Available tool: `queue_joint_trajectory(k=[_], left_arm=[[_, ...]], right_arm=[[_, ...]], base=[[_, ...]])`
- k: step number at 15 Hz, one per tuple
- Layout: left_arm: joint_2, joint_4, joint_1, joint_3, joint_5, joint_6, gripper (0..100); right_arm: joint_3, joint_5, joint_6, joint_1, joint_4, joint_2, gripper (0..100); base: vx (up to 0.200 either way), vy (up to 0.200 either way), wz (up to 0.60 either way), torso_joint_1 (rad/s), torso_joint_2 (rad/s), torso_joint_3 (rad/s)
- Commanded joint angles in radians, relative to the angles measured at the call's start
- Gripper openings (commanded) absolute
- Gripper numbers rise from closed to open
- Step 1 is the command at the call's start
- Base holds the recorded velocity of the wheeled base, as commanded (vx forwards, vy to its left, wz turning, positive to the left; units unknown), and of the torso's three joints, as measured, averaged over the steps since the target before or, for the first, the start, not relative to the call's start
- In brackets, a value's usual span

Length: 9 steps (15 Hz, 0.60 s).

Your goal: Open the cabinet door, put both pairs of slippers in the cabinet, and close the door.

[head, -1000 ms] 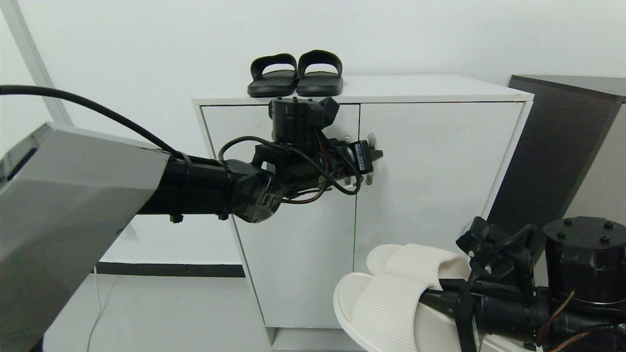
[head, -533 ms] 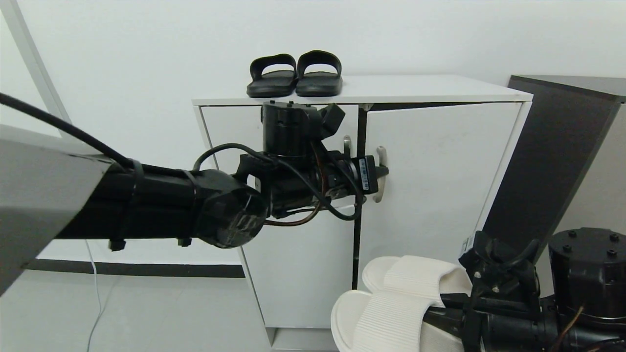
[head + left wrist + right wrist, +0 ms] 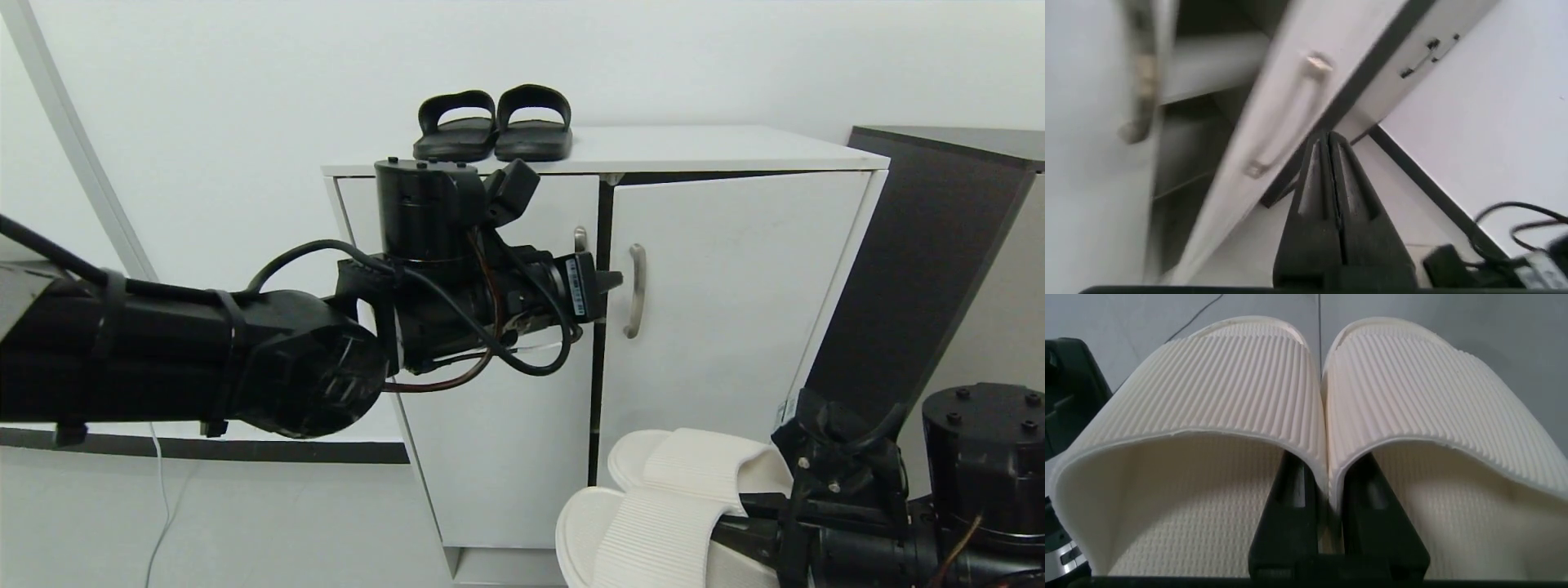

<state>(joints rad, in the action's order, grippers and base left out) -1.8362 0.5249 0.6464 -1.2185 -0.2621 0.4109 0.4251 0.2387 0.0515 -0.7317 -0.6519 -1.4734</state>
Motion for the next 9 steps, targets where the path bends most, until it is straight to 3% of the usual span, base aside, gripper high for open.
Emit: queue_joint_trajectory(k=[1, 4, 9], left_arm=[[-0.028, 0.003, -0.033, -0.013, -0.006, 0.000, 0], [-0.081, 0.032, -0.073, -0.041, -0.017, 0.000, 0], [-0.173, 0.043, -0.067, -0.150, -0.029, 0.006, 0]], right_arm=[[0.000, -0.001, 0.001, 0.000, 0.000, 0.001, 0], [0.000, 0.001, 0.001, -0.002, 0.000, -0.002, 0], [-0.014, 0.001, 0.021, -0.008, 0.002, -0.005, 0]], base=[[0.000, 0.000, 0.00, 0.000, 0.00, 0.000], [0.000, 0.000, 0.00, 0.000, 0.00, 0.000], [0.000, 0.000, 0.00, 0.000, 0.00, 0.000]])
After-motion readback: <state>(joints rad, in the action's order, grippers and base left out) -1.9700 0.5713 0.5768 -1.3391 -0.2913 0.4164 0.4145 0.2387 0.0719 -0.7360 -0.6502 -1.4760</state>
